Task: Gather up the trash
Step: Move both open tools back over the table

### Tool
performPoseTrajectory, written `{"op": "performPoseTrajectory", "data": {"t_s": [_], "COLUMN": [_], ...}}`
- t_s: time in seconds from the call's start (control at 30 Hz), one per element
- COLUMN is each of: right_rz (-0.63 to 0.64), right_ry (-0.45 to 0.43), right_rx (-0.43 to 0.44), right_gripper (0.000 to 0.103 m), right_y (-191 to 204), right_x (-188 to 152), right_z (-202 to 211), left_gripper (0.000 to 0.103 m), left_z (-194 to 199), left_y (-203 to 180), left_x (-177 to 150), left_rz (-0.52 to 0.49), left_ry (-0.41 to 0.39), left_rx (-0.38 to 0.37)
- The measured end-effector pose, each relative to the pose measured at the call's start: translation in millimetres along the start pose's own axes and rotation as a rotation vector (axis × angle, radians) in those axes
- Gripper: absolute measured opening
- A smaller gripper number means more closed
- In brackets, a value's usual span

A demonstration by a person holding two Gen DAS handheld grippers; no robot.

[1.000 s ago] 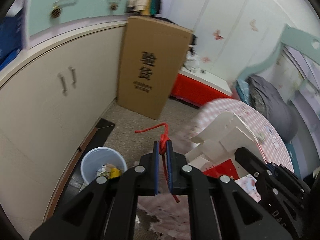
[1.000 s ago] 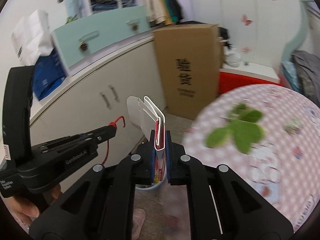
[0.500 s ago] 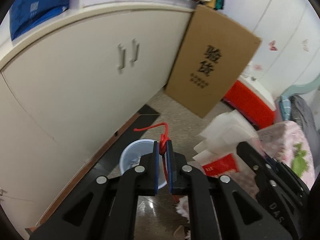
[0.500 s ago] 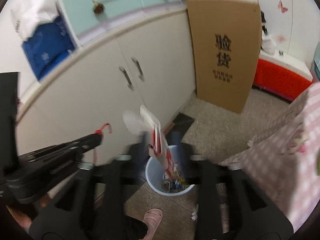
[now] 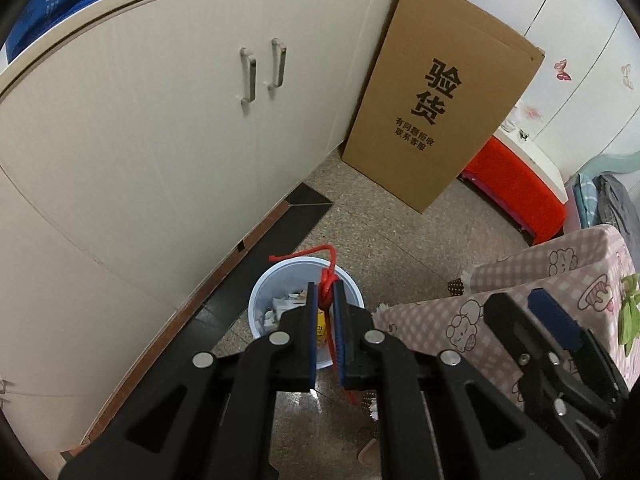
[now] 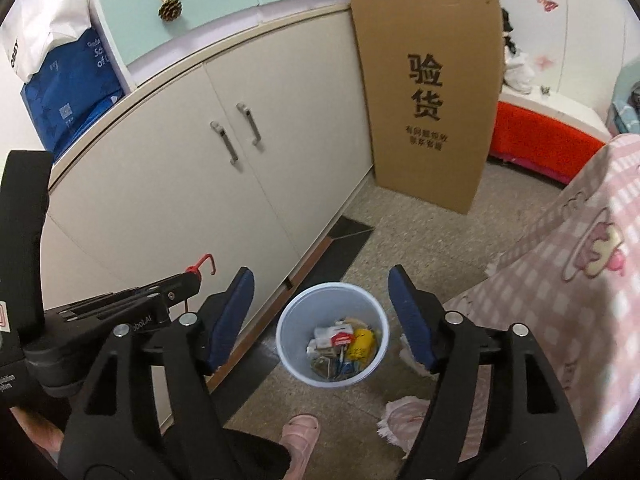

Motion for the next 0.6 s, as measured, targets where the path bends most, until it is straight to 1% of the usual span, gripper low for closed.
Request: {"op": "performPoseTrajectory", "data": {"t_s": [0.23, 0.3, 0.5, 0.53, 0.6], "right_rz": [-0.051, -0.061, -0.089, -0.09, -0.095], "right_ry": [-0.065, -0.079, -0.099, -0.099, -0.095], "right_rx": [-0.015, -0.017, -0.015, -0.016, -0.015], "right_gripper": [0.074, 0.076, 0.077, 0.077, 0.077], "right_y": [-14.3, -17.6, -23.3, -23.6, -25.6], "right_x": [11.4, 14.4, 20.2, 19.8, 19.5], "right_z": [13.1, 15.7, 16.3, 16.7, 15.5], "left_gripper": [0.008, 0.008, 0.009, 0.013, 0.029], "left_z": [0.3, -0.3, -5.2, -5.9, -7.9], "left_y": [-8.4, -10.8, -18.4, -18.6, -19.3], "left_x": [3.5, 4.2, 9.1, 9.6, 11.2], "left_rz": [-0.013, -0.016, -0.022, -0.021, -0.019], "left_ry": [-0.005, -0.006, -0.004, -0.003, -0.003], "left_rx": [0.002, 0.0, 0.004, 0.007, 0.013]}}
Point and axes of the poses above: each gripper's, at about its wrist camera, not at the fingertips, and z roughly against the way its jaws point, y to its left, x to its top, the point moved 10 cm from there along -z, roughly the way its jaws point, and after that the axes turned 12 degrees about -x, right-handed, at the moved point
